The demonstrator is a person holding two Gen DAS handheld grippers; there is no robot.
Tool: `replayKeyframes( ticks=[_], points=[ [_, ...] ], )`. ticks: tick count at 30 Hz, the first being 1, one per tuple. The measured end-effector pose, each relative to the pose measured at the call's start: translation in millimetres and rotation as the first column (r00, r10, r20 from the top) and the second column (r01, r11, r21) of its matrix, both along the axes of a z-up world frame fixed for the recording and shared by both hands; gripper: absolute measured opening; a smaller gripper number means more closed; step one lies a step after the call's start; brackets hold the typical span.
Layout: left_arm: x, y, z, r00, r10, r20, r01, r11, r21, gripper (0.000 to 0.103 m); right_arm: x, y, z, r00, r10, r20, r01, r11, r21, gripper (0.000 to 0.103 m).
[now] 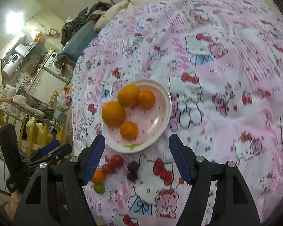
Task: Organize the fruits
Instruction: 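Reach the right tool to a dark purple plum and close on it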
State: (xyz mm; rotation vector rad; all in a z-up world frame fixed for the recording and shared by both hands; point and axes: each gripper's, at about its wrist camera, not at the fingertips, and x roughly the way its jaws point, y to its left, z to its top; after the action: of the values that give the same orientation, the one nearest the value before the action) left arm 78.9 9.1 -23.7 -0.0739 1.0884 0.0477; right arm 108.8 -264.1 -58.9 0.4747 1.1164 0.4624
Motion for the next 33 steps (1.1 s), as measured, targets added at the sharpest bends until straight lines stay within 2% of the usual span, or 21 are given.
replayKeyframes(
  ticks=[2,9,16,18,20,25,28,30,33],
  points=[
    [-4,1,-2,1.0,0.022,-0.007,-0.022,1.0,0.017,0.088,-3,0,-8,1.0,-0.008,-0.028,0.008,1.0,-0.002,0.073],
    [-3,10,-5,0.996,0.085,-0.002,-0.085,0.996,-0.018,0.088,-2,7,-31,0.994,0.003,-0.106,-0.003,1.0,-0.006,0.073],
    [2,22,-14,0.987,0.147,-0.061,-0.15,0.988,-0.047,0.088,-1,43,-65,0.97,0.112,-0.215,-0.117,0.993,-0.011,0.072],
    [2,24,-15,0.985,0.16,-0.069,-0.164,0.985,-0.05,0.088,-4,60,-73,0.961,0.158,-0.227,-0.172,0.984,-0.043,0.066],
    [3,26,-17,0.982,0.168,-0.082,-0.174,0.982,-0.07,0.088,-11,80,-80,0.953,0.206,-0.222,-0.231,0.969,-0.09,0.052],
    [5,27,-16,0.981,0.172,-0.093,-0.181,0.979,-0.097,0.088,-25,110,-88,0.944,0.269,-0.19,-0.306,0.929,-0.208,0.05],
    [5,26,-15,0.982,0.165,-0.092,-0.174,0.979,-0.103,0.088,-30,119,-90,0.944,0.289,-0.16,-0.324,0.908,-0.265,0.039],
    [6,25,-15,0.983,0.162,-0.091,-0.171,0.98,-0.102,0.088,-31,125,-92,0.93,0.323,-0.175,-0.36,0.894,-0.265,0.026],
    [8,24,-16,0.983,0.16,-0.094,-0.169,0.98,-0.101,0.088,-33,127,-89,0.924,0.349,-0.159,-0.381,0.88,-0.284,0.024]
  ],
)
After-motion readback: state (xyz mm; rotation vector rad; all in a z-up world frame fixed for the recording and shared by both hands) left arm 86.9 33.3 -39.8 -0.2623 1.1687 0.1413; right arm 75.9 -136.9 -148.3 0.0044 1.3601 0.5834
